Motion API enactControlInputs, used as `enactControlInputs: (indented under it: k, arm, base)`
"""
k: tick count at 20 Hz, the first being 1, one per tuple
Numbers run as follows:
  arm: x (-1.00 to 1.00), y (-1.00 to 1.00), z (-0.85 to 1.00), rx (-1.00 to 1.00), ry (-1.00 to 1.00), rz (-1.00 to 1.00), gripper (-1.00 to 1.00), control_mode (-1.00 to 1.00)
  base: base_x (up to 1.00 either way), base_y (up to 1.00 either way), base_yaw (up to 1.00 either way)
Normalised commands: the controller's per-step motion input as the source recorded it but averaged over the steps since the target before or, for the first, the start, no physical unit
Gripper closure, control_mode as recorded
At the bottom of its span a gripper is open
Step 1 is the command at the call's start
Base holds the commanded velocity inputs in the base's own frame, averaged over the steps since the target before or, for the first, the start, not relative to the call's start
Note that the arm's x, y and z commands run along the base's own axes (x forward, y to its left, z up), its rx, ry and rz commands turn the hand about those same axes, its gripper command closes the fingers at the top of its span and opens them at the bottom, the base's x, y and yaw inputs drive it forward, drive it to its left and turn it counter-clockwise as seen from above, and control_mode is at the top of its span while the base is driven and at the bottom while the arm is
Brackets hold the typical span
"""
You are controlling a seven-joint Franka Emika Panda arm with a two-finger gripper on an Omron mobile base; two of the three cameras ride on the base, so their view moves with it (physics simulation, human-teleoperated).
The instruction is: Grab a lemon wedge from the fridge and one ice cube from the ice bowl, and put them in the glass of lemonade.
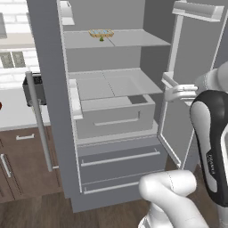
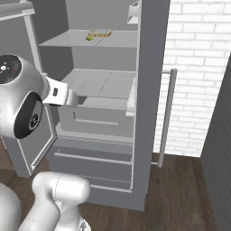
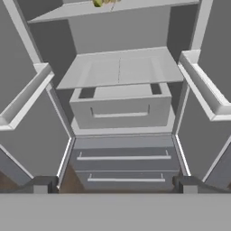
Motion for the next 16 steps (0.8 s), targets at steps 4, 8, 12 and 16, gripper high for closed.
enactControlInputs:
  k: [4, 8, 12, 16]
  arm:
    - [0.15, 0.51, -0.02, 0.00, -0.03, -0.02, -1.00, -1.00]
    - [0.00, 0.22, 0.01, -0.01, 0.00, -0.05, -1.00, 1.00]
    - [0.00, 0.00, 0.00, 0.00, 0.00, 0.00, -1.00, 1.00]
    - [0.00, 0.00, 0.00, 0.00, 0.00, 0.00, -1.00, 1.00]
  base:
    - [0.00, 0.00, 0.00]
    - [0.04, 0.26, -0.05]
    - [0.67, 0.49, -0.01]
    - [0.97, 0.11, 0.01]
